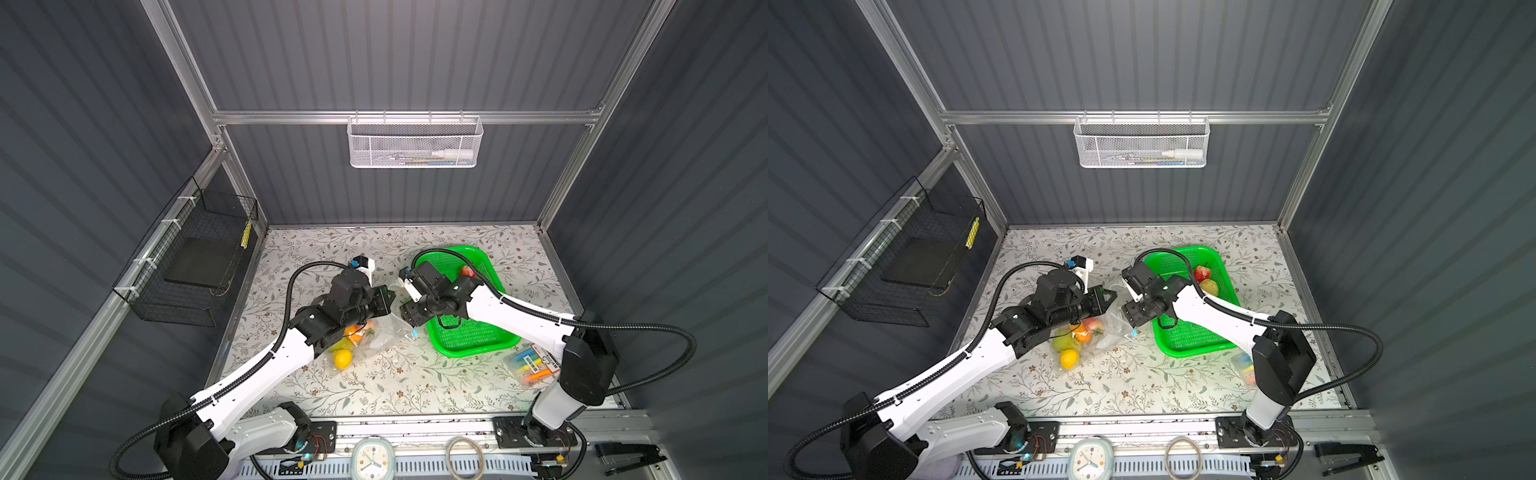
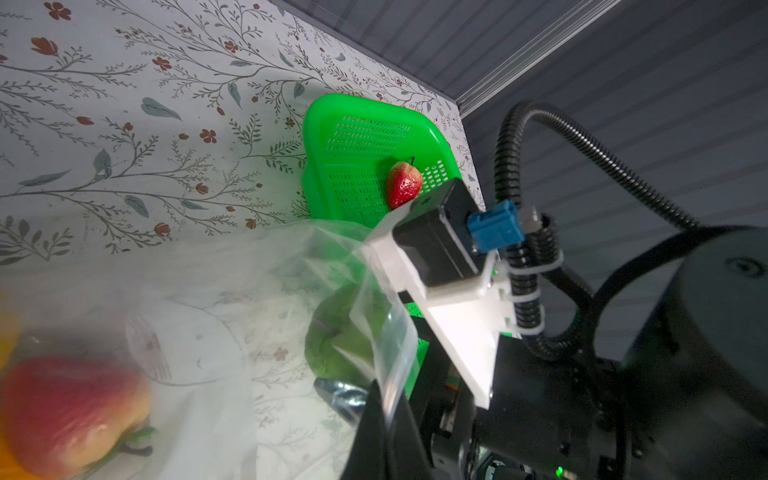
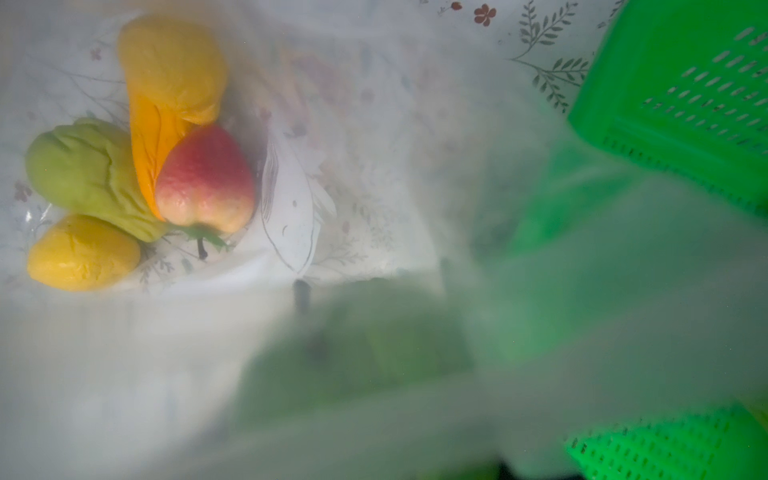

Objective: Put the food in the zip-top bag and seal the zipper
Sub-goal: 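Carry the green fruit into the bag held by the left gripper, then open the right gripper inside the bag and withdraw it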

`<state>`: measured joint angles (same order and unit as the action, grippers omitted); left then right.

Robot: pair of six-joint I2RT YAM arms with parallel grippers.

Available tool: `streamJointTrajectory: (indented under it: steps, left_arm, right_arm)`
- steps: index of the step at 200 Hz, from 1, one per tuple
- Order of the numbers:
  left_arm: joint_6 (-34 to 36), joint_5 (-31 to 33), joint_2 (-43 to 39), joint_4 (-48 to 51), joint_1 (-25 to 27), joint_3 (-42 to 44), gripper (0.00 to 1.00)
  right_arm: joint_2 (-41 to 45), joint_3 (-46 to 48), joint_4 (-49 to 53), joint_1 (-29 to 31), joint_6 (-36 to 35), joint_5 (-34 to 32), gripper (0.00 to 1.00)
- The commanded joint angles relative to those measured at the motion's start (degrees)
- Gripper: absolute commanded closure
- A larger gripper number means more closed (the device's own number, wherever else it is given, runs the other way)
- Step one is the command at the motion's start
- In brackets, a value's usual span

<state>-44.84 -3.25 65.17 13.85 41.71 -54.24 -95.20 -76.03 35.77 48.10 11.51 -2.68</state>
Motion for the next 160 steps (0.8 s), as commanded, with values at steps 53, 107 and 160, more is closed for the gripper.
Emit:
streamJointTrajectory:
  steps: [53,107,160]
  left_arm:
    - [0.04,-0.63,-0.28,0.12,0.39,-0.51,1.0]
    - [0.03,-0.71,0.13,0.04,0.39,-0.61,1.0]
    - [0.02,-0.62,0.04,0.08,0.36,-0.49,1.0]
  right_arm:
    - [-1.31,-1.05,1.63,0.24,-0.34,-1.29,0.19]
    - [-1.05,-1.17,1.32,0.24,-0.33,-0.9,0.16]
    - [2.31,0.17,-2.29,0.16,0.6,3.97,0.14]
